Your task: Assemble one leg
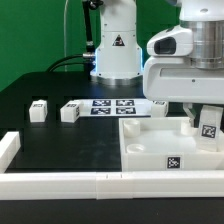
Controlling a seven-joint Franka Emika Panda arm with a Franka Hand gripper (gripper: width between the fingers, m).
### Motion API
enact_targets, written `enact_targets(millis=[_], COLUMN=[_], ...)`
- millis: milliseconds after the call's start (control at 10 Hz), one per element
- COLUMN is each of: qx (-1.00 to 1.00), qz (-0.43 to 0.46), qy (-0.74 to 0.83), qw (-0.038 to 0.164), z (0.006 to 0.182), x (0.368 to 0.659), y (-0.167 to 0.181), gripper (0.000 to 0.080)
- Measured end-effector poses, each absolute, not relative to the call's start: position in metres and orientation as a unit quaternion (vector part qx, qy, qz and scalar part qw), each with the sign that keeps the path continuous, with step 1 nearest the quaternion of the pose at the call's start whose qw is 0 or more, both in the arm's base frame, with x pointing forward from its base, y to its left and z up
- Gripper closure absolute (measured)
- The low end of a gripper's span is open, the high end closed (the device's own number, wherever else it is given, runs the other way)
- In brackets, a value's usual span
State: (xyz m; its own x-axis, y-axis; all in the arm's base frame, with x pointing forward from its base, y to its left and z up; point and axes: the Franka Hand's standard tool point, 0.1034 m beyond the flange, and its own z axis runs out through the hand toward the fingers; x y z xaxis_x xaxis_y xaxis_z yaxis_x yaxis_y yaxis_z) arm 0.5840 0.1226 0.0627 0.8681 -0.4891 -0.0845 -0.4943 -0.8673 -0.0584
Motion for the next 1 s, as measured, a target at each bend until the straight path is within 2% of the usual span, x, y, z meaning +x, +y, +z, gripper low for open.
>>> enact_targets(millis=[200,500,700,800,900,1000], qx=[-0.938,-0.866,-0.869,-0.876,-0.877,-0.893], qz=[0.038,0.047,0.047,0.046,0.046,0.044], qy=[0.343,0.497,0.492,0.478,0.478,0.446], qw=[0.041,0.028,0.029,0.03,0.03,0.031], z=[0.0629,0.0631,0.0628,0.0627,0.0627,0.0628], x=[0.5848,0.5823,0.5825,0.5825,0.5824,0.5825], y=[0.122,0.1264,0.1262,0.1262,0.1265,0.126], gripper=[0.0507,0.0506,0.0506,0.0406,0.0269,0.0269])
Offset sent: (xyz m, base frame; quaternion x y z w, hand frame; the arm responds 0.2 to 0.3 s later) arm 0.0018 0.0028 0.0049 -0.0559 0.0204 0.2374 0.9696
